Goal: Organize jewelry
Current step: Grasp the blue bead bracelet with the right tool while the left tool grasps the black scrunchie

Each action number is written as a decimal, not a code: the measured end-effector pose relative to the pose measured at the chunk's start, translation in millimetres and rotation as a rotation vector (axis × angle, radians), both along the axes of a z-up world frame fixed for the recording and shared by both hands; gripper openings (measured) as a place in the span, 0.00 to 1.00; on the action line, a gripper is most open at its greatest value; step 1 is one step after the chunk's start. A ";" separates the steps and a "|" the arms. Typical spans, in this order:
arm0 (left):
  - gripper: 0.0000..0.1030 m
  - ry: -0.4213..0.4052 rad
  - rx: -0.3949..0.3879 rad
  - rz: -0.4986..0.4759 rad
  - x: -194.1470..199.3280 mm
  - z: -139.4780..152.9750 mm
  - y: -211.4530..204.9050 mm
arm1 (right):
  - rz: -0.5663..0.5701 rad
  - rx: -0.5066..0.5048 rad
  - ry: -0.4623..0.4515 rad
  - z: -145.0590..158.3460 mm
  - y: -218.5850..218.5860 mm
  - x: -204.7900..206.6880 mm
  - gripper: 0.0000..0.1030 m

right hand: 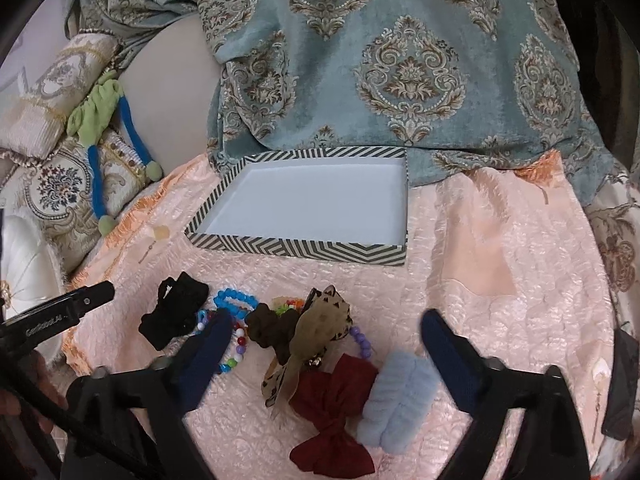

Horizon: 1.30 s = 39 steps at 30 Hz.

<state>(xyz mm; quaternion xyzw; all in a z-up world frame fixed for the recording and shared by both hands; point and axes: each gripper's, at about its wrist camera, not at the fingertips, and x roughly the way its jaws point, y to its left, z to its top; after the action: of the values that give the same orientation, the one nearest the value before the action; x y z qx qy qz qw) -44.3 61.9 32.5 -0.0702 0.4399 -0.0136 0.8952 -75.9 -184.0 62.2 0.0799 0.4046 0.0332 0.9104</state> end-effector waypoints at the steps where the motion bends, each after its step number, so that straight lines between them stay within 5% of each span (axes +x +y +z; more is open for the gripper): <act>1: 0.59 0.009 0.004 0.004 3.4 -2.9 0.6 | 0.008 0.011 0.005 -1.5 -1.5 2.7 0.79; 8: 0.59 0.126 -0.008 0.002 30.1 -35.6 11.2 | 0.142 0.102 0.042 -12.5 9.5 32.2 0.59; 20: 0.59 0.176 -0.032 -0.011 66.3 -49.7 18.9 | 0.405 0.037 0.191 -68.0 78.3 103.2 0.50; 27: 0.59 0.208 -0.014 -0.060 76.3 -66.8 5.7 | 0.375 -0.078 0.253 -88.8 81.8 124.3 0.50; 31: 0.59 0.203 -0.009 -0.085 79.6 -72.1 -2.9 | 0.437 -0.099 0.293 -96.6 91.8 130.1 0.42; 32: 0.57 0.205 -0.005 -0.095 80.7 -73.8 -5.3 | 0.444 -0.120 0.298 -99.0 95.6 131.3 0.40; 36: 0.20 0.220 -0.008 -0.111 85.4 -80.1 -8.5 | 0.449 -0.182 0.309 -114.1 105.4 138.8 0.29; 39: 0.15 0.207 -0.015 -0.106 85.5 -75.7 -7.0 | 0.458 -0.160 0.286 -110.3 104.3 136.9 0.09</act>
<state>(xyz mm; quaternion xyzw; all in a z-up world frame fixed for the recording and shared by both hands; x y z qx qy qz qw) 41.2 54.9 -43.1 -0.0546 0.5327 -0.0570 0.8426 61.0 -79.7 -48.1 -0.0817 0.5378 0.1943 0.8163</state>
